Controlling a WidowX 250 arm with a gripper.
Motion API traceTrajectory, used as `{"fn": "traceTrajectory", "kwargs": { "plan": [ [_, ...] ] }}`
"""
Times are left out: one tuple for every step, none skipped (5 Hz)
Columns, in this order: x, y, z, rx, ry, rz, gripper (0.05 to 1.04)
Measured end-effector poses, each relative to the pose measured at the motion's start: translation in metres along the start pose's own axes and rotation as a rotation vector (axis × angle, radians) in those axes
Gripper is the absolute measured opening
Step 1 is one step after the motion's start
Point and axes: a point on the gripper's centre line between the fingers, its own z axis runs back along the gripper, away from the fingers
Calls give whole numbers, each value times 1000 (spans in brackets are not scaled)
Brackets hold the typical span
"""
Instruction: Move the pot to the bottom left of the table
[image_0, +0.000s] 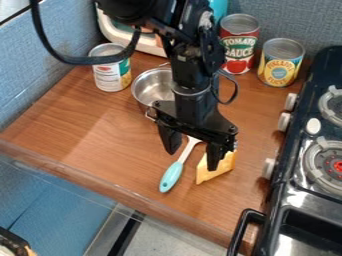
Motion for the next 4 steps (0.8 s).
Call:
{"fn": "traceTrajectory", "kwargs": {
  "plan": [
    [-3, 1, -7, 2, 34, 4, 1001],
    [34, 27, -4, 23, 17, 75, 1001],
    [70, 43, 6, 20, -30, 117, 1000],
    [103, 61, 4, 41, -41, 150, 1000]
  ]
}}
